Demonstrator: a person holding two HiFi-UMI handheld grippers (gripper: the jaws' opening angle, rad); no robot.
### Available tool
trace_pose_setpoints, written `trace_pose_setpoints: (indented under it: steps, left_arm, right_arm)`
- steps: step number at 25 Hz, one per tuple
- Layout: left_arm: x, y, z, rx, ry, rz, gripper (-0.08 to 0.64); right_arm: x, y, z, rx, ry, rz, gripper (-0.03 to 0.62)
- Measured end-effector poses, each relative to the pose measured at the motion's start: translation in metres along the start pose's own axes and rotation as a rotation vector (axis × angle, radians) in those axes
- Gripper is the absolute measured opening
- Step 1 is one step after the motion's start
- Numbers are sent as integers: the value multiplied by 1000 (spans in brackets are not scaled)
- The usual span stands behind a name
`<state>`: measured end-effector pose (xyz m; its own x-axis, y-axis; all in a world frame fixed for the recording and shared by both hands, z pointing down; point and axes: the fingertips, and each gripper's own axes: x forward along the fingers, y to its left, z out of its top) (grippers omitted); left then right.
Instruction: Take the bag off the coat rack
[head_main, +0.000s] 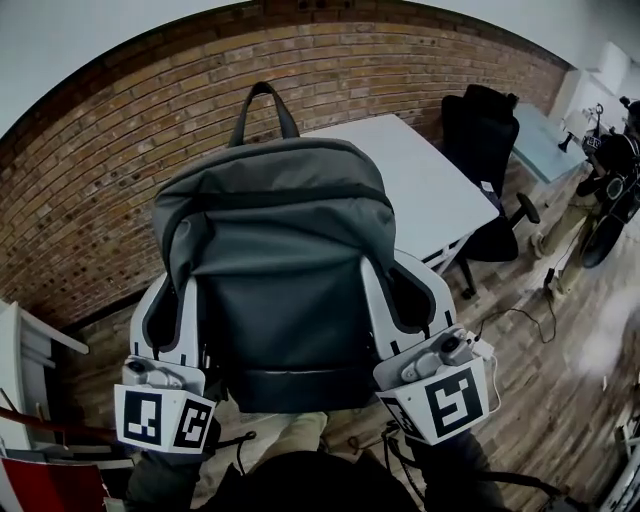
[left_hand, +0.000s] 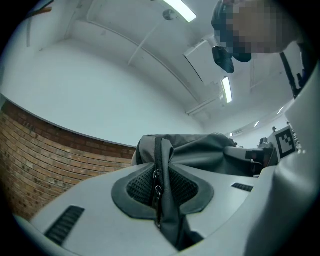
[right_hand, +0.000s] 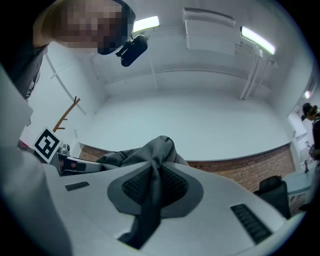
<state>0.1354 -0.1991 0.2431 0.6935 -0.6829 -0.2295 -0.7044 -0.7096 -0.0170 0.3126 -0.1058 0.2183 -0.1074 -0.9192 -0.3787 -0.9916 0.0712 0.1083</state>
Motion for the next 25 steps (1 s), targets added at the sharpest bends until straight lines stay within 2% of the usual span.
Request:
trace_pose_setpoints:
  steps: [10,17,25]
  left_arm:
    - [136,-42,-43,-47,-13,-161,78]
    - [204,-42,-64,-58,3,-196,78]
    - [247,-42,-58,-82,-26,-221,78]
  right_arm:
    - [27,-117,-33,-82,16,-149,34]
    - [68,-170,-63,-78,25,-199,33]
    - [98,-202,-58,-117,16,-232,33]
